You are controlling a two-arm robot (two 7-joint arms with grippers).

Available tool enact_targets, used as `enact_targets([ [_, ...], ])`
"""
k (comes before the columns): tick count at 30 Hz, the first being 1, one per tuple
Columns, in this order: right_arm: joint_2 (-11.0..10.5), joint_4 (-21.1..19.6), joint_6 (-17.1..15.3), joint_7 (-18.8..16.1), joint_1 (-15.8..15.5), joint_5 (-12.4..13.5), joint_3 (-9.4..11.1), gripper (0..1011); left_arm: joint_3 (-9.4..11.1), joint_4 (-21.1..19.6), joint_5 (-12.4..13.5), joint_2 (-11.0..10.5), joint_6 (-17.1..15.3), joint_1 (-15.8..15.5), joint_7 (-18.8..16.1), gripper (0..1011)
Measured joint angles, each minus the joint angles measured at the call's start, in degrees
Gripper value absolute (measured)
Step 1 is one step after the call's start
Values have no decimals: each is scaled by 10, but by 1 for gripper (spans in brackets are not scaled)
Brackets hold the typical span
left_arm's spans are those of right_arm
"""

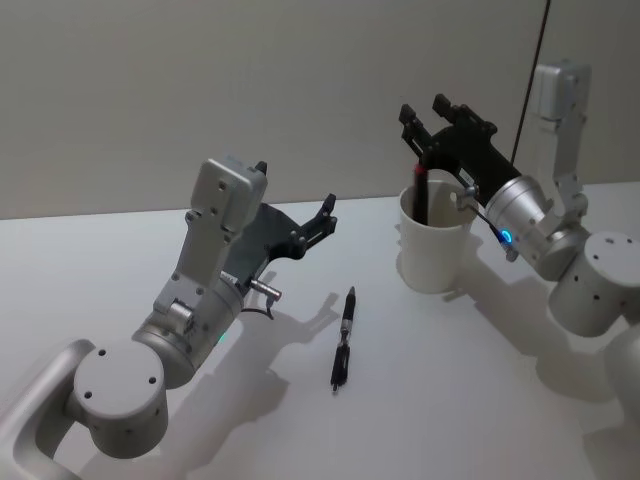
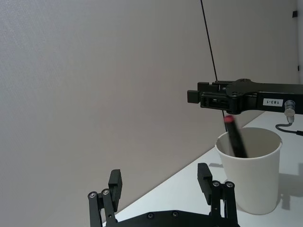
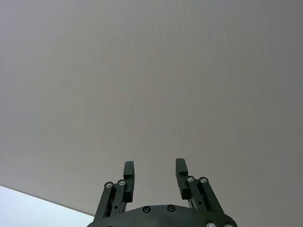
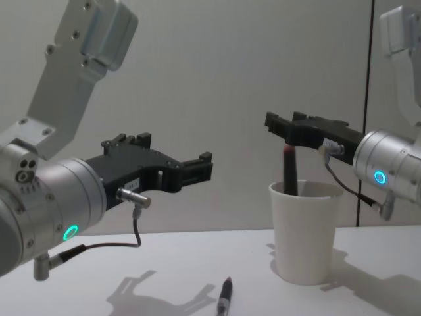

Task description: Place the pen into the pen holder.

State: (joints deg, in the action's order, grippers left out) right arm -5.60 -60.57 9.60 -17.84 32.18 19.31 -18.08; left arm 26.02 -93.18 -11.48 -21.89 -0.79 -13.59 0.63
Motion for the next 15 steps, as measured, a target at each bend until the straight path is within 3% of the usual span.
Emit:
enact_targets([
  [8,0,1,0,0,0,0,0,778,0,0,0,0,0,0,0,1000],
  [15,1,2,0,0,1,-1,0,935,0,0,0,0,0,0,0,1000],
])
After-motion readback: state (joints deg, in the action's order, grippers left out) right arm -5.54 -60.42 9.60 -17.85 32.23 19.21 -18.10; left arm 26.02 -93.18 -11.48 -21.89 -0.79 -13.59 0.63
